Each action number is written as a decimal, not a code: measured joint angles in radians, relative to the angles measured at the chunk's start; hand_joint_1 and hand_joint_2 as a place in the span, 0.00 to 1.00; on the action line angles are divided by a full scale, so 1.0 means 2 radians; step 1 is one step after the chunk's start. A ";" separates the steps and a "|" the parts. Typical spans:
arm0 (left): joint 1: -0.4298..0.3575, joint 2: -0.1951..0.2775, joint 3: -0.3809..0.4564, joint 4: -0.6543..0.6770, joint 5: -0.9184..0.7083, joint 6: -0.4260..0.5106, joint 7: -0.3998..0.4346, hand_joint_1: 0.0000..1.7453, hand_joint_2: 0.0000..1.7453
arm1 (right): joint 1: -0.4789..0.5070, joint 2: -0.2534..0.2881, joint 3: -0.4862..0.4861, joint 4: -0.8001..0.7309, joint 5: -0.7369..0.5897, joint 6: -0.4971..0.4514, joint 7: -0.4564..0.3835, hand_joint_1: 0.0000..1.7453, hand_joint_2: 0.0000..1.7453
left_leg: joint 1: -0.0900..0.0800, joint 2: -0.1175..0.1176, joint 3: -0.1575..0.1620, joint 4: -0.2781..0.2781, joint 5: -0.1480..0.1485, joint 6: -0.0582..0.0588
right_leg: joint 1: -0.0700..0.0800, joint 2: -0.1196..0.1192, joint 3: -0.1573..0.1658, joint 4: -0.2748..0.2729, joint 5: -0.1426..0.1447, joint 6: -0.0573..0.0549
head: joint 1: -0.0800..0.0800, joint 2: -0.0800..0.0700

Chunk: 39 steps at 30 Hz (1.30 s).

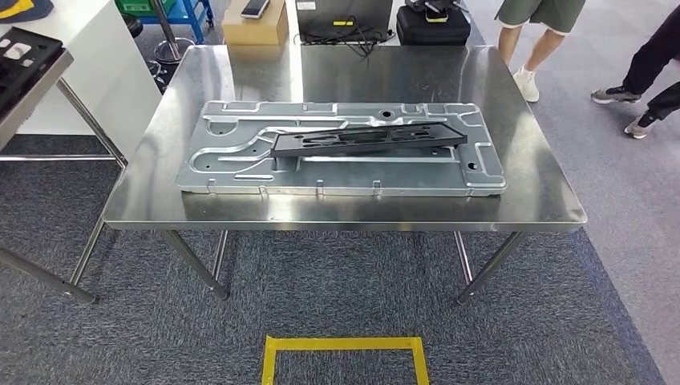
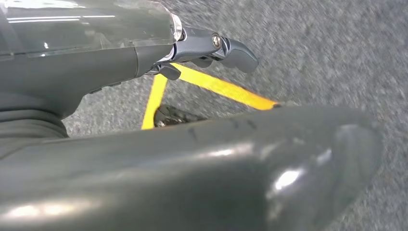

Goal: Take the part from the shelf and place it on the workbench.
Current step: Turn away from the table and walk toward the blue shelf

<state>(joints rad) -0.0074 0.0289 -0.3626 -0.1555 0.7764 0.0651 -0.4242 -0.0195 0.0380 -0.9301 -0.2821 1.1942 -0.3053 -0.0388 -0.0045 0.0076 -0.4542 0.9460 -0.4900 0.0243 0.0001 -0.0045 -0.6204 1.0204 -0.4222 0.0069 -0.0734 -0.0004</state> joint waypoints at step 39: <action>-0.009 -0.006 -0.022 0.001 0.014 0.014 0.028 0.00 0.00 | -0.026 0.037 0.008 0.038 0.042 0.113 0.073 0.00 0.00 | 0.007 0.005 -0.071 0.020 0.040 -0.003 | -0.015 0.000 0.031 0.081 -0.052 0.020 | 0.000 0.000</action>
<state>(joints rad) -0.0246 0.0178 -0.4070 -0.1541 0.8042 0.0927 -0.3692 -0.0725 0.1119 -0.9148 -0.2052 1.2778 -0.0790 0.1072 0.0085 0.0173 -0.5952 0.9853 -0.4104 0.0189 -0.0289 -0.0043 -0.5589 1.1823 -0.5265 0.0472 -0.0736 -0.0004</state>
